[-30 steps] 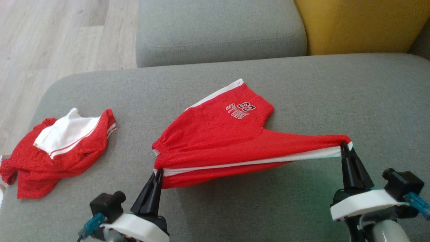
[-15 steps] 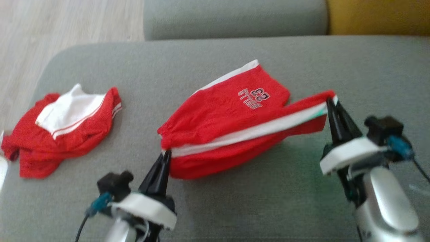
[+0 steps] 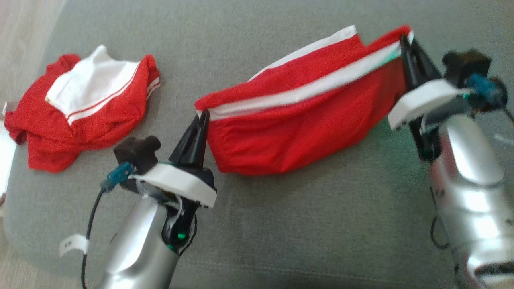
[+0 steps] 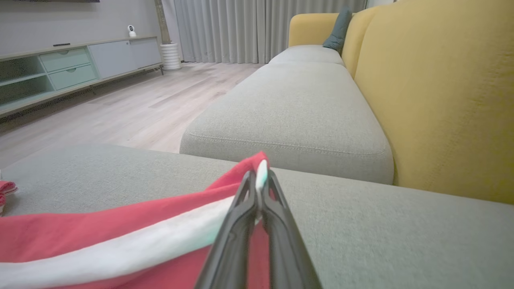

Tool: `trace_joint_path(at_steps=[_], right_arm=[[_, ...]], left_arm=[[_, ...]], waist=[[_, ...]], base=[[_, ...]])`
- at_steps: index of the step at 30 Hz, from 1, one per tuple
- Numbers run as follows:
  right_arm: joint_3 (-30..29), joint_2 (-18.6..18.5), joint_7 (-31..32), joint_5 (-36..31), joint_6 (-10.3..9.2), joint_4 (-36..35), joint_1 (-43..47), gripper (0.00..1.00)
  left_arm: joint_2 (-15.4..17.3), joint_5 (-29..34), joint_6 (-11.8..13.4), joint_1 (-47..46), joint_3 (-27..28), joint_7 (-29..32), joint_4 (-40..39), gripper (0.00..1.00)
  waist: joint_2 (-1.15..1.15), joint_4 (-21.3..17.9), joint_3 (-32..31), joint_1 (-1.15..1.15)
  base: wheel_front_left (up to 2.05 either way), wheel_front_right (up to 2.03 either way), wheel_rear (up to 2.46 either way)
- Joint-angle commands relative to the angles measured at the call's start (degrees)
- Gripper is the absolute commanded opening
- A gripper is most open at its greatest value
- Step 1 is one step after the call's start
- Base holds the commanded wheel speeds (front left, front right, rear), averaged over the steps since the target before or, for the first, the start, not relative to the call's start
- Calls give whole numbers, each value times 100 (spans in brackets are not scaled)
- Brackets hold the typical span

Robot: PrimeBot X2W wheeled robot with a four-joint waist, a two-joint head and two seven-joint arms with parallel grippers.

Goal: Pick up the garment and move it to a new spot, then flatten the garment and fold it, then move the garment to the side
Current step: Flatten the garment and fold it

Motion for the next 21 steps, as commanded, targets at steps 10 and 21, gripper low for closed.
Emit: trace_joint_path(at_steps=[10, 21], right_arm=[[-240, 8, -381, -889, 19, 1447, -1735, 3], [-640, 36, -557, -1457, 19, 2394, -1900, 100]], left_arm=[[50, -510, 343, -890, -157, -35, 10, 15], [50, -593, 694, -710, -339, -35, 121, 100]], waist=[[0, 560, 785, 0], [0, 658, 752, 0]], base=[[0, 0, 0], [0, 0, 0]])
